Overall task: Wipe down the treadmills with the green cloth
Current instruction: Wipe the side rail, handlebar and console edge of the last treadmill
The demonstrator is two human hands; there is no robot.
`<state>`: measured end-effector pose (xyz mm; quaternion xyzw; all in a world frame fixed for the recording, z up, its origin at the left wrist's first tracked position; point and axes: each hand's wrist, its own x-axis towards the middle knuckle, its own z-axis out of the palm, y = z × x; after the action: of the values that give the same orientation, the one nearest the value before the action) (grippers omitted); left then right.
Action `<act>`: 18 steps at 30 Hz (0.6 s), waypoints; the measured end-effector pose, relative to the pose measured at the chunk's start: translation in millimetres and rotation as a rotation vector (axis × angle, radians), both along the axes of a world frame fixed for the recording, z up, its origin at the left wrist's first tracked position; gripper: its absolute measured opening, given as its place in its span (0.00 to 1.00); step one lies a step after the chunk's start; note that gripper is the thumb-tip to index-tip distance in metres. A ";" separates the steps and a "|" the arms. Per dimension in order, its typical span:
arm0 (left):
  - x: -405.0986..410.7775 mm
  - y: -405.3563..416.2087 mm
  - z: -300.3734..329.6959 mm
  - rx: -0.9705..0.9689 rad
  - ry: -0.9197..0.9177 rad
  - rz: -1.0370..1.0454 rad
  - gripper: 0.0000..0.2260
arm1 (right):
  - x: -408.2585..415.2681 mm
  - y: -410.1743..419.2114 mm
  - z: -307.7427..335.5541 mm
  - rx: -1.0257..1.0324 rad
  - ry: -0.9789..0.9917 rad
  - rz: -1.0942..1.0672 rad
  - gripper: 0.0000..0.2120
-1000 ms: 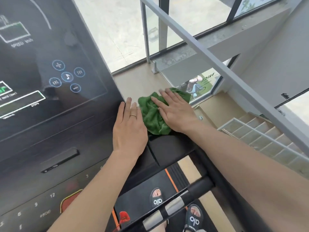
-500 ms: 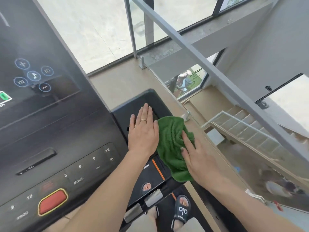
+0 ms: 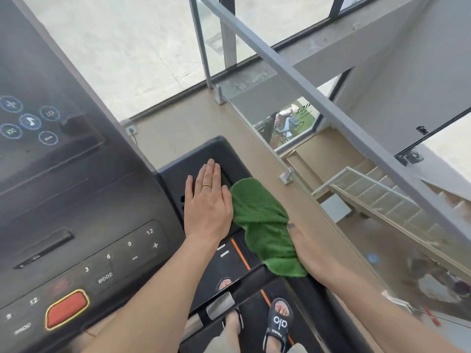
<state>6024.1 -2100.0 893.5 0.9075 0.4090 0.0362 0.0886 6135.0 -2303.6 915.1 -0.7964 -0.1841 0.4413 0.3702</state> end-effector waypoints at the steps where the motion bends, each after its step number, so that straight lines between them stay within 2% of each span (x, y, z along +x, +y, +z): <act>1: 0.4 -0.2 0.1 0.005 -0.002 0.001 0.28 | -6.2 -16.9 10.1 0.002 0.000 -0.021 0.15; 4: 0.2 -0.5 1.3 -0.001 -0.026 0.001 0.28 | -1.3 -8.0 3.9 -0.030 0.023 0.024 0.19; 8: 1.8 -0.2 4.2 -0.055 -0.107 -0.004 0.27 | 24.8 90.2 -22.7 -0.030 -0.126 0.125 0.25; 11: -12.0 -5.8 20.4 -0.222 -0.396 0.039 0.23 | 39.1 162.3 -12.4 0.029 -0.320 0.206 0.23; 13: -37.1 -23.9 35.2 -0.161 -0.535 0.045 0.17 | 40.7 174.5 -11.3 0.039 -0.393 0.250 0.22; 16: -87.8 -74.6 29.0 -0.087 -0.460 -0.049 0.07 | 14.4 122.3 -14.4 -0.002 -0.609 0.429 0.26; 18: -112.9 -96.0 7.2 -0.110 -0.317 -0.105 0.08 | -6.1 77.5 -14.6 -0.071 -0.891 0.581 0.25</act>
<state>5911.2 -2196.0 900.7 0.9044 0.3434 0.1516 0.2030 6128.9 -2226.1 900.5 -0.8347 -0.5217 0.1507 0.0916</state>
